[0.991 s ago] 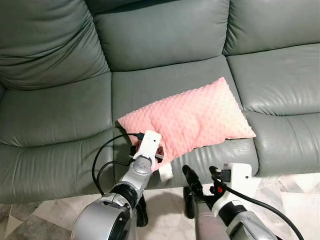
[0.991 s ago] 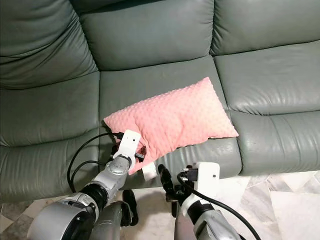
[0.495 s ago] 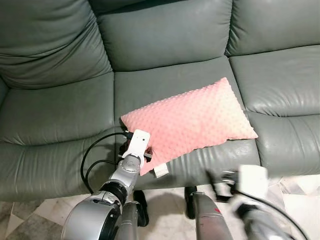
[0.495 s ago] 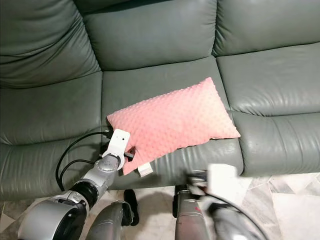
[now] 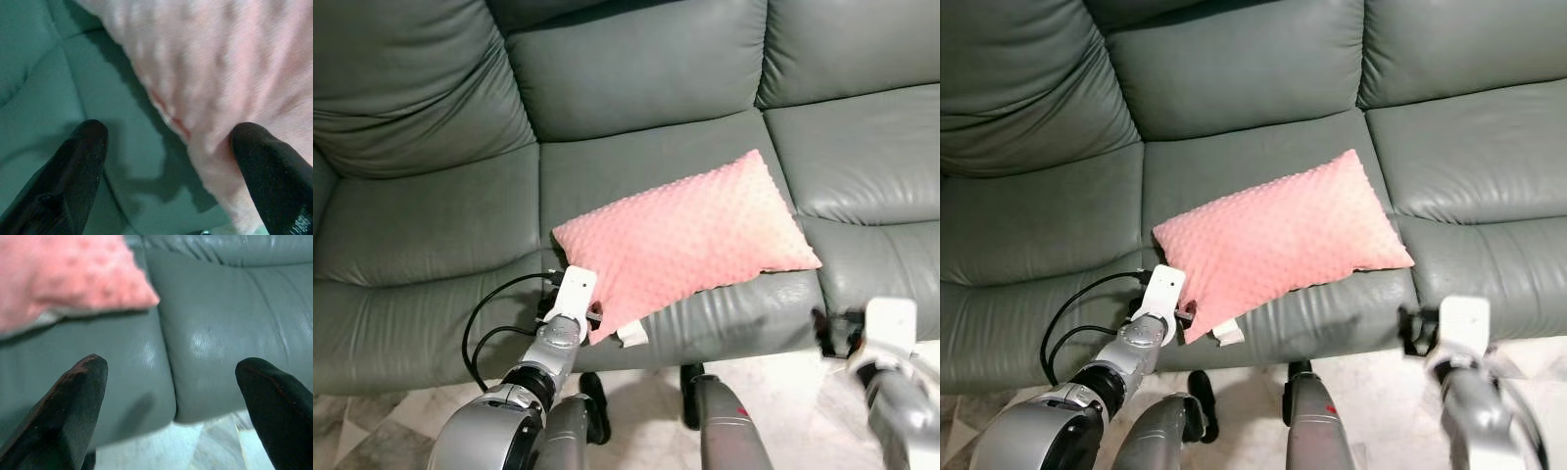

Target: Move the pillow to the sofa

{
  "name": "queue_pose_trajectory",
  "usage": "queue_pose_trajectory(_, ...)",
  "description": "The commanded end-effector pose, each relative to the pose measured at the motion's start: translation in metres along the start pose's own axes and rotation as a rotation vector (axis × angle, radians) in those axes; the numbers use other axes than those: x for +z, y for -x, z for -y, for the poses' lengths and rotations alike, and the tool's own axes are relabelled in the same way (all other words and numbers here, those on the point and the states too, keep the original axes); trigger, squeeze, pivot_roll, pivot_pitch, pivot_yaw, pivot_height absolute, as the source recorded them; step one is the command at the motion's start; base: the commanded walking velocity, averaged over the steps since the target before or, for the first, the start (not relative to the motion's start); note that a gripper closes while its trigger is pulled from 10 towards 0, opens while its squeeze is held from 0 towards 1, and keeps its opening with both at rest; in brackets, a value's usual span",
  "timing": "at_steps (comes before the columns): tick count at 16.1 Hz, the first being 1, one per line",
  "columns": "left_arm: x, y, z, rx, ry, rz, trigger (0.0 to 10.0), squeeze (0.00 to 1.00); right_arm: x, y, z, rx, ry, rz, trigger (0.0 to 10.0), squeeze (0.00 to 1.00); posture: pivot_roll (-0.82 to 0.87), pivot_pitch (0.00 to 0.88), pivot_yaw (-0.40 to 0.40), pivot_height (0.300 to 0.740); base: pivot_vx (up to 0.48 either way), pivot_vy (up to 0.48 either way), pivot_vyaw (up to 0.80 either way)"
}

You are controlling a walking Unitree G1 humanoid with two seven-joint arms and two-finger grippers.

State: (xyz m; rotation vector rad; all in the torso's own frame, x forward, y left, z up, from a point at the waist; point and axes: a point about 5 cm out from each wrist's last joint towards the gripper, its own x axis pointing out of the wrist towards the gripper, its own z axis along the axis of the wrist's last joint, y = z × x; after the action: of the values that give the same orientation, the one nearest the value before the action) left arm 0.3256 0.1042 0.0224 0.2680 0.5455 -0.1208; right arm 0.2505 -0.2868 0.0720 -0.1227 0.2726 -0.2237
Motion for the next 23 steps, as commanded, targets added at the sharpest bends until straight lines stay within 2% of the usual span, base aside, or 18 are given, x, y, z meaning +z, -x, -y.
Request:
queue_pose_trajectory(1,-0.023,0.003,-0.005,0.000,0.020,-0.078,10.0,0.00,-0.020,0.004,0.000,0.017,-0.037,-0.056,10.0,0.00,-0.21,0.450,0.169,0.740,0.000,0.000,0.00)
queue_pose_trajectory(2,-0.022,0.003,-0.007,-0.010,0.036,-0.069,10.0,0.00,-0.016,-0.004,-0.004,0.058,-0.072,-0.044,10.0,0.00,-0.18,0.456,0.178,0.740,0.000,0.000,0.00)
queue_pose_trajectory(3,-0.019,0.002,-0.013,-0.019,0.074,-0.053,10.0,0.00,-0.013,-0.016,-0.017,0.127,-0.092,-0.033,10.0,0.00,-0.16,0.459,0.184,0.740,0.000,0.000,0.00)
queue_pose_trajectory(6,-0.021,0.002,-0.029,0.016,0.115,-0.059,10.0,0.00,-0.010,-0.034,-0.031,0.177,-0.081,-0.012,10.0,0.00,-0.10,0.465,0.198,0.740,0.000,0.000,0.00)
queue_pose_trajectory(7,-0.022,0.002,-0.038,0.041,0.144,-0.063,10.0,0.00,-0.003,-0.042,-0.033,0.168,-0.051,0.015,10.0,0.00,-0.08,0.468,0.204,0.740,0.000,0.000,0.00)
queue_pose_trajectory(8,-0.023,0.002,-0.044,0.048,0.163,-0.062,10.0,0.00,0.004,-0.047,-0.032,0.155,-0.033,0.043,10.0,0.00,-0.07,0.472,0.209,0.740,0.000,0.000,0.00)
queue_pose_trajectory(10,-0.026,0.003,-0.050,0.048,0.213,-0.075,10.0,0.00,0.016,-0.052,-0.025,0.110,0.069,0.092,10.0,0.00,-0.06,0.475,0.212,0.740,0.000,0.000,0.00)
queue_pose_trajectory(11,-0.025,0.003,-0.050,0.040,0.231,-0.070,10.0,0.00,0.019,-0.053,-0.020,0.083,0.082,0.108,10.0,0.00,-0.05,0.479,0.214,0.740,0.000,0.000,0.00)
queue_pose_trajectory(14,-0.021,0.002,-0.051,0.007,0.274,-0.047,10.0,0.00,0.014,-0.054,-0.005,0.032,0.033,0.099,10.0,0.00,-0.04,0.490,0.227,0.740,0.000,0.000,0.00)
queue_pose_trajectory(16,-0.021,0.003,-0.051,-0.017,0.285,-0.034,10.0,0.00,0.006,-0.053,-0.003,0.032,-0.046,0.074,10.0,0.00,-0.01,0.498,0.245,0.740,0.000,0.000,0.00)
queue_pose_trajectory(18,-0.023,0.003,-0.053,-0.022,0.283,-0.029,10.0,0.00,0.004,-0.053,-0.003,0.036,-0.047,0.065,10.0,0.00,0.01,0.501,0.254,0.740,0.000,0.000,0.00)
queue_pose_trajectory(19,-0.028,0.005,-0.060,-0.022,0.271,-0.031,10.0,0.00,0.007,-0.055,0.001,0.003,0.007,0.058,10.0,0.00,0.03,0.505,0.262,0.740,0.000,0.000,0.00)
queue_pose_trajectory(21,-0.033,0.007,-0.067,-0.014,0.260,-0.036,10.0,0.00,0.020,-0.058,0.007,-0.041,0.050,0.105,10.0,0.00,0.03,0.508,0.261,0.740,0.000,0.000,0.00)
queue_pose_trajectory(23,-0.040,0.009,-0.073,-0.007,0.254,-0.046,10.0,0.00,0.045,-0.063,0.013,-0.063,0.067,0.200,10.0,0.00,0.03,0.513,0.258,0.740,0.000,0.000,0.00)
